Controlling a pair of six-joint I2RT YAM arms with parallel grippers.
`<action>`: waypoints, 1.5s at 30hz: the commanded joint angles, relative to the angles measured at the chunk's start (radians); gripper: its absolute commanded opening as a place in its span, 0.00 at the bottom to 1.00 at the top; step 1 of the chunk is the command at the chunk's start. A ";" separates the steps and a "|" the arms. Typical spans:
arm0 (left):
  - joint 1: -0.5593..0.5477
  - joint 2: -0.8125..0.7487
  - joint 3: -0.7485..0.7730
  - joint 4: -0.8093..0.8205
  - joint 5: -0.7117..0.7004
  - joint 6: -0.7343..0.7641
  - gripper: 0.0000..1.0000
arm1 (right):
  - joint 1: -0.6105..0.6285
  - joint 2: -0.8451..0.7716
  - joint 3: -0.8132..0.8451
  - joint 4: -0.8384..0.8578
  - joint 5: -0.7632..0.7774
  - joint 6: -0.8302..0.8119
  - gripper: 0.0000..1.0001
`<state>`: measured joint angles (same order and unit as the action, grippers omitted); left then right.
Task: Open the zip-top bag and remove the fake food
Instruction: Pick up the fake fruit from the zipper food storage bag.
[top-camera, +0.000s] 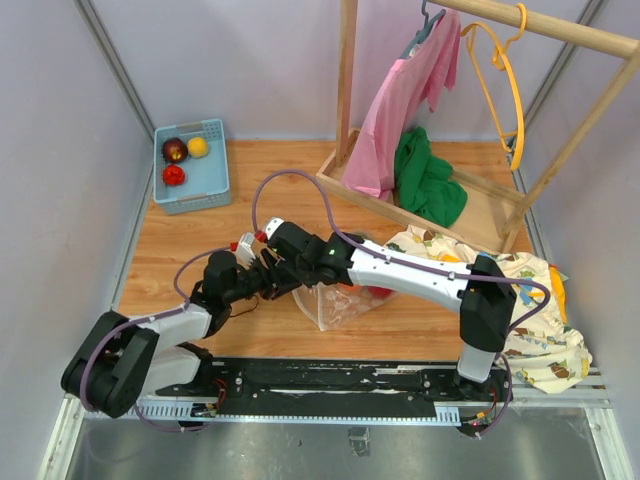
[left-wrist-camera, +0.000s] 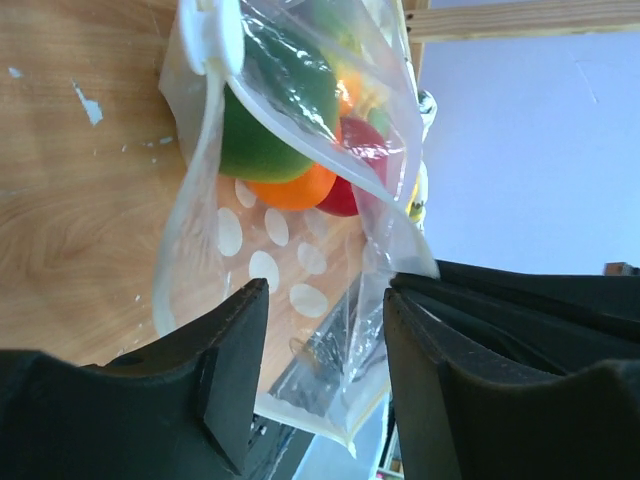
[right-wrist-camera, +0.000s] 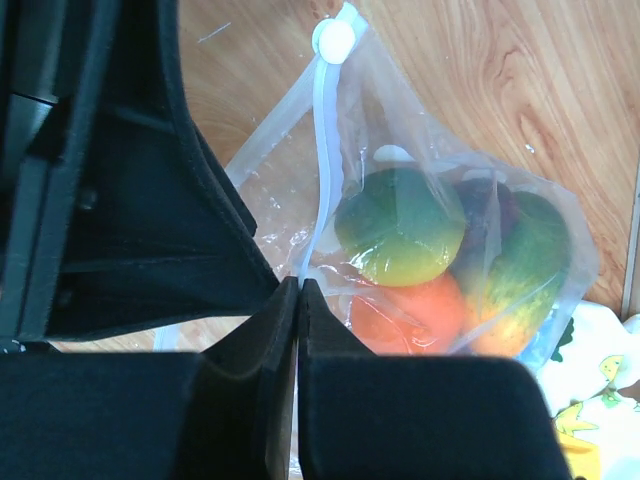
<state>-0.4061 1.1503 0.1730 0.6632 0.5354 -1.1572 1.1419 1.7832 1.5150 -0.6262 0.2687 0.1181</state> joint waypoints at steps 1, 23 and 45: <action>-0.028 0.088 0.049 0.131 0.000 -0.002 0.55 | -0.018 -0.055 -0.010 -0.002 -0.049 -0.016 0.01; -0.071 0.362 0.108 0.339 -0.014 -0.043 0.72 | -0.095 -0.107 -0.043 -0.002 -0.344 -0.121 0.01; -0.071 0.440 0.190 0.223 -0.033 0.046 0.75 | -0.246 -0.117 0.056 -0.172 -0.854 -0.442 0.98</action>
<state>-0.4690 1.5776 0.3424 0.8940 0.4988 -1.1511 0.9565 1.6978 1.5135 -0.7273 -0.3946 -0.2333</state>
